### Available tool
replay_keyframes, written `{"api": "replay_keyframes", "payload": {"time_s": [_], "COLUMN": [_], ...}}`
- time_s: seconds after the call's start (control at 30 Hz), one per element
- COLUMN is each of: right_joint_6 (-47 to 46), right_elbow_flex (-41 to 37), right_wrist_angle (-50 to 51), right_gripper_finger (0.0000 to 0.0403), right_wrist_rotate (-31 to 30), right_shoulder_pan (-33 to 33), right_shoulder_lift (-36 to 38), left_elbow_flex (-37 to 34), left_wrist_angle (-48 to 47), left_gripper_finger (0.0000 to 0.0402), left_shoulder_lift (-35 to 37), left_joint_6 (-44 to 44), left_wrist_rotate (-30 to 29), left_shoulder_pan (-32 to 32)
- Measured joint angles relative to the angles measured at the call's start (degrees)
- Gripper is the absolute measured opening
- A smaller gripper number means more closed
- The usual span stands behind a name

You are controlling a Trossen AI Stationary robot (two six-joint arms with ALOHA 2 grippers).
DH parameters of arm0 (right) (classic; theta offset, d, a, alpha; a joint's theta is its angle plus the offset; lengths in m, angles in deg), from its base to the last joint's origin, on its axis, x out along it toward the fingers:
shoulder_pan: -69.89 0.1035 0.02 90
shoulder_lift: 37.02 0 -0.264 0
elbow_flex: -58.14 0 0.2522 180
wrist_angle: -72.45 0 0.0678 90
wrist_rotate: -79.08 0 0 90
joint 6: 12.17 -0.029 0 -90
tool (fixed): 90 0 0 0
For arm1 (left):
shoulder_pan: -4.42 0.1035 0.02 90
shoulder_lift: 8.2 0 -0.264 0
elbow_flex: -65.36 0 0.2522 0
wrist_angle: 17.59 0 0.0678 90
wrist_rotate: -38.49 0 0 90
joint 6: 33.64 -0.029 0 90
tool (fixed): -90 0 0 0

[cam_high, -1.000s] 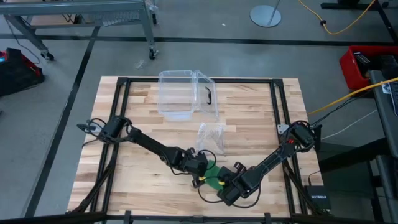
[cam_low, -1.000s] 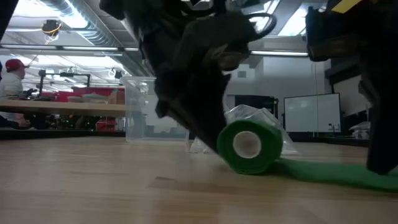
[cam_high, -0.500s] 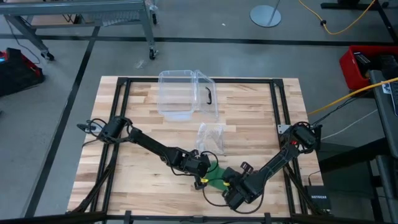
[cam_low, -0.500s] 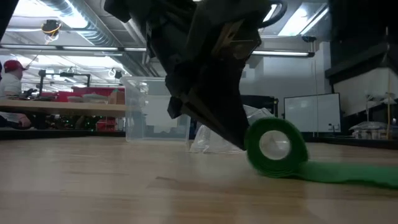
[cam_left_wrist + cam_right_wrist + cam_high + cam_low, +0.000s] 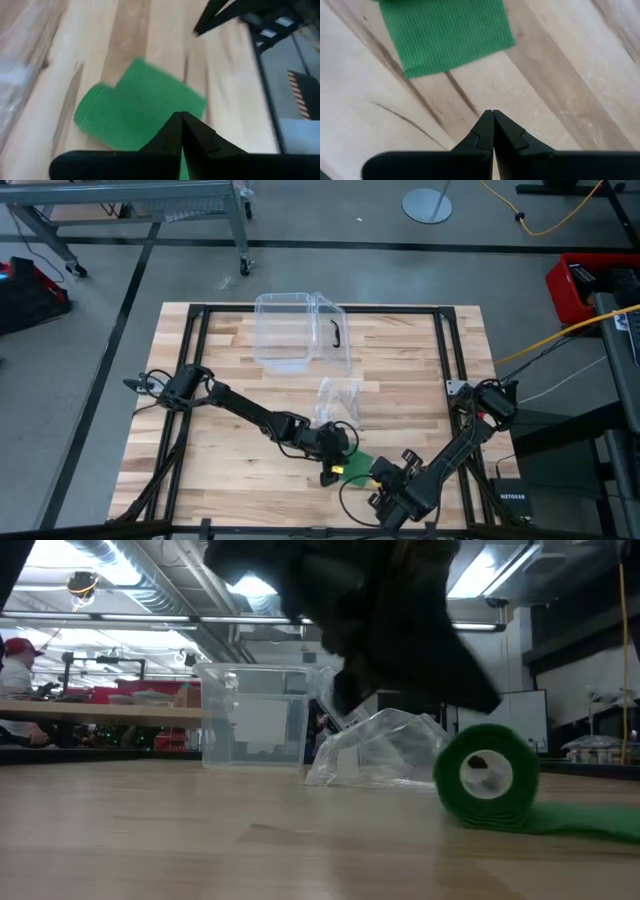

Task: Roll bandage
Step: Roll the green bandage

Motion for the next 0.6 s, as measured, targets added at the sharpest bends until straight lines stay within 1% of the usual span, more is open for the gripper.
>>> {"api": "replay_keyframes", "payload": {"time_s": [0.07,0.2,0.3,0.4,0.47,0.53,0.6], "right_joint_6": [-0.23,-0.26,-0.28,-0.25,-0.11,-0.06,0.02], "right_elbow_flex": [0.00,0.00,0.00,0.00,0.00,0.00,0.00], "right_wrist_angle": [-0.02,-0.07,-0.07,-0.05,-0.07,-0.07,-0.12], "right_gripper_finger": [0.0005,0.0005,0.0005,0.0005,0.0005,0.0005,0.0005], "right_wrist_rotate": [0.00,-0.07,-0.69,-0.72,-0.94,-1.55,-2.04], "right_shoulder_pan": [0.00,0.00,0.00,0.00,-0.02,-0.02,-0.02], "right_shoulder_lift": [0.00,0.00,0.00,0.00,0.00,0.00,0.00], "left_elbow_flex": [0.33,0.52,0.58,0.59,0.57,0.57,0.57], "left_wrist_angle": [-0.49,-0.89,-4.96,-12.98,-16.24,-16.91,-15.35], "left_gripper_finger": [0.0000,0.0000,0.0000,0.0000,0.0000,0.0000,0.0000], "left_shoulder_lift": [0.31,0.33,0.43,0.43,0.43,0.43,-0.08], "left_joint_6": [-0.27,0.42,3.95,8.53,10.47,10.71,10.79], "left_wrist_rotate": [-2.07,-9.69,-12.58,-14.10,-14.32,-14.34,-13.85], "left_shoulder_pan": [-0.04,-0.11,0.40,0.91,0.99,0.96,0.74]}}
